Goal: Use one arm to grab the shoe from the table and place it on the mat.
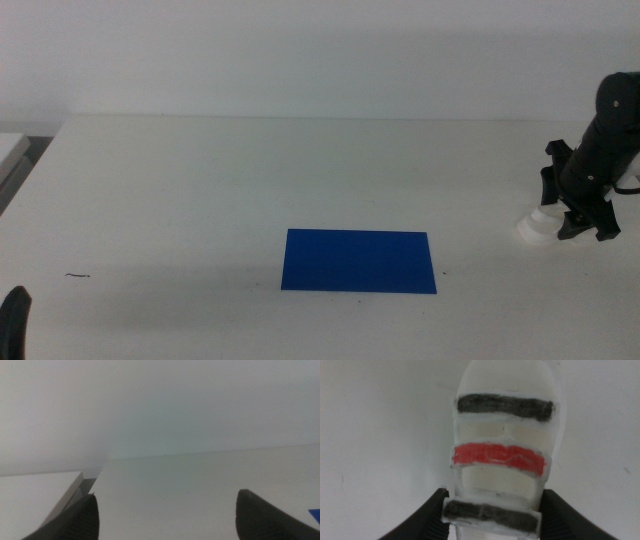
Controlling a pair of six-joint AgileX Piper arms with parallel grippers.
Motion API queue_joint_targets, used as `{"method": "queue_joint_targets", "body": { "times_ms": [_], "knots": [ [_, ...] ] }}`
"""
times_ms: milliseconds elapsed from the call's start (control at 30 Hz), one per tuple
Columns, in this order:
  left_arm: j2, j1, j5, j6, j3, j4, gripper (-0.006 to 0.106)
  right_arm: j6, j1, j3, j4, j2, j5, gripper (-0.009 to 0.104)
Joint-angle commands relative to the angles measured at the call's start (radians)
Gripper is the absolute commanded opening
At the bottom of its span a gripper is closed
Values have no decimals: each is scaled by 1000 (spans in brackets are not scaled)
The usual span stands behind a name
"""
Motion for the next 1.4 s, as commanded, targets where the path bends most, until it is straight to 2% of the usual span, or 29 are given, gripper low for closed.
{"method": "queue_joint_targets", "body": {
  "times_ms": [0, 133, 267, 467, 600, 633, 700, 833, 900, 967, 1067, 1167, 1367],
  "knots": [
    [5, 0, -12, -3, 0, -4, 94, 20, 41, -4, -41, -48, 55, -1],
    [5, 0, -12, -3, 0, -4, 94, 30, 171, -5, -48, -120, 52, 3],
    [5, 0, -12, -3, 0, -4, 94, 124, 330, -18, -34, -126, 28, 10],
    [5, 0, -12, -3, 0, -4, 94, 263, 540, -27, -38, -71, -47, 13],
    [5, 0, -12, -3, 0, -4, 94, 210, 615, -59, -18, -19, -45, 14],
    [5, 0, -12, -3, 0, -4, 94, 122, 623, -70, -20, -10, -49, 14],
    [5, 0, -12, -3, 0, -4, 94, -156, 634, -97, -26, -3, -70, 14],
    [5, 0, -12, -3, 0, -4, 94, -925, 652, -150, 16, -3, -47, 14],
    [5, 0, -12, -3, 0, -4, 94, -1260, 659, -164, 26, -3, -18, 14],
    [5, 0, -12, -3, 0, -4, 94, -1542, 661, -164, 26, -3, 7, 14],
    [5, 0, -12, -3, 0, -4, 94, -1867, 661, -164, 29, 15, 26, 13],
    [5, 0, -12, -3, 0, -4, 94, -2023, 661, -164, 31, 37, 32, 11],
    [5, 0, -12, -3, 0, -4, 94, -2122, 661, -164, 12, 46, 44, 10]
  ]
}}
